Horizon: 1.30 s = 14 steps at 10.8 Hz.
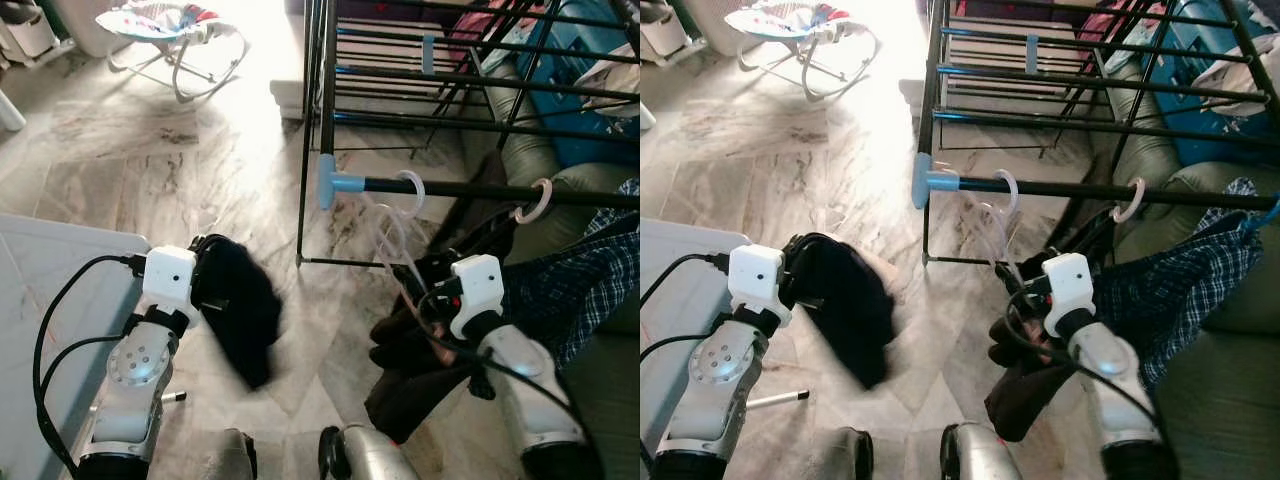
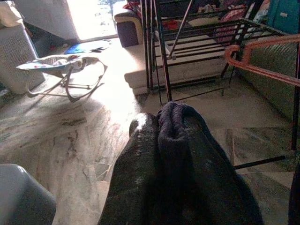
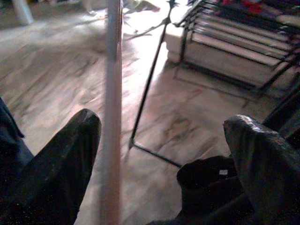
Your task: Hang hanger
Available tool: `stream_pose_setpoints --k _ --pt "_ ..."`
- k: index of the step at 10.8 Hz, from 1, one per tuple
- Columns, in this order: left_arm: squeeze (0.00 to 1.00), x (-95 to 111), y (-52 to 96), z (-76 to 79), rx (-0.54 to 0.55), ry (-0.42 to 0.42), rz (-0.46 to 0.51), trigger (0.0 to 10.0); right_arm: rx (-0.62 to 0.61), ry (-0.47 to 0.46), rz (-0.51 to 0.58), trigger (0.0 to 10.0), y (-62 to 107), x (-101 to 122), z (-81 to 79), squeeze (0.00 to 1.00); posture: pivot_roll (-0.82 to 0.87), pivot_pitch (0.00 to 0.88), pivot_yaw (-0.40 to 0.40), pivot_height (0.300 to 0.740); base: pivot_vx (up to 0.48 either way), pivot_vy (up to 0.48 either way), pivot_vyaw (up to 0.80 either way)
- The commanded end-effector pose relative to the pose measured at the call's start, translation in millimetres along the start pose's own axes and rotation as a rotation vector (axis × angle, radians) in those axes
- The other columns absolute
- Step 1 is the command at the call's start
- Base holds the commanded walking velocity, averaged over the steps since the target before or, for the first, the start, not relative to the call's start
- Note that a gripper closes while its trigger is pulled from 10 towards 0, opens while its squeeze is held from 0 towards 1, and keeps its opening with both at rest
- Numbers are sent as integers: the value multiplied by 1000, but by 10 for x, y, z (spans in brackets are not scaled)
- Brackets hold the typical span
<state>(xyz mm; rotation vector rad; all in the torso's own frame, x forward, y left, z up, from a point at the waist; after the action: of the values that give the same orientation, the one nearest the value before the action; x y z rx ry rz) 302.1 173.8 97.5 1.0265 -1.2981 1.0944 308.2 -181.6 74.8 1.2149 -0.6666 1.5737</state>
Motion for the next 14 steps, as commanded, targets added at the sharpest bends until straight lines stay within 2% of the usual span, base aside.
stream_pose_setpoints --k 1,3,4,5,9,14 --pt "0 84 -26 8 -1 -11 28 10000 37 14 10 10000 -14 50 10 0 26 171 -58 740 0 0 0" --pt "0 54 -46 68 -12 -9 22 10000 145 55 2 10000 -44 62 42 0 25 166 -61 740 0 0 0" --pt "0 43 -57 94 -22 -9 17 10000 192 92 6 9176 -70 91 67 0 24 166 -59 740 0 0 0" --pt "0 31 -70 121 -34 -15 10 10000 239 114 7 0 -91 115 108 0 22 164 -63 740 0 0 0" --pt "0 -7 -103 196 -36 -13 9 10000 428 216 -54 0 -112 75 192 0 28 156 -76 740 0 0 0" --pt "0 -7 -119 229 -45 -27 11 10000 507 216 -49 0 -155 85 214 0 29 159 -81 740 0 0 0"
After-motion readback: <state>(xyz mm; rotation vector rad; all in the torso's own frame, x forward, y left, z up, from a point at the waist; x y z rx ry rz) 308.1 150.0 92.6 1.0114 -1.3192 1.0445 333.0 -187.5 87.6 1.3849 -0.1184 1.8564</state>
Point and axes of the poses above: a point about 5 cm out from each wrist's last joint towards the gripper, its own y axis pointing back from the gripper into the wrist, its own x axis along the axis of the wrist's last joint, z = x × y, the point moved 4 cm from there along -y, pointing out of the wrist towards the gripper, and after that the axes turned 12 degrees about y, right-handed, at the moved point
